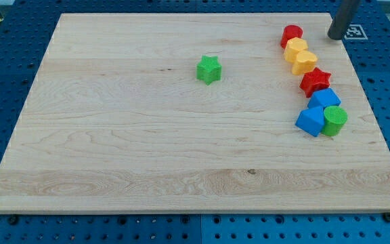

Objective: Push the red circle towards green star

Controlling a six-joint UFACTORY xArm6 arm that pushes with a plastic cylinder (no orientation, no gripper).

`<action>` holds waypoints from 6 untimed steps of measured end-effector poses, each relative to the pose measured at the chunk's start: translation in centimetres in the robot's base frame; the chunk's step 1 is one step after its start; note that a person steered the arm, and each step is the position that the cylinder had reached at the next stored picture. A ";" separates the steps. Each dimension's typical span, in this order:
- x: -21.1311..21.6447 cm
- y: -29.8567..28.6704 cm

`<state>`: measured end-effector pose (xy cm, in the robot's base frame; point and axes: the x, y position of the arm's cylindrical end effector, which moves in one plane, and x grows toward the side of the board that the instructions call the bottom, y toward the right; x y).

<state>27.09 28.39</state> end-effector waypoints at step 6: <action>0.2 -15.2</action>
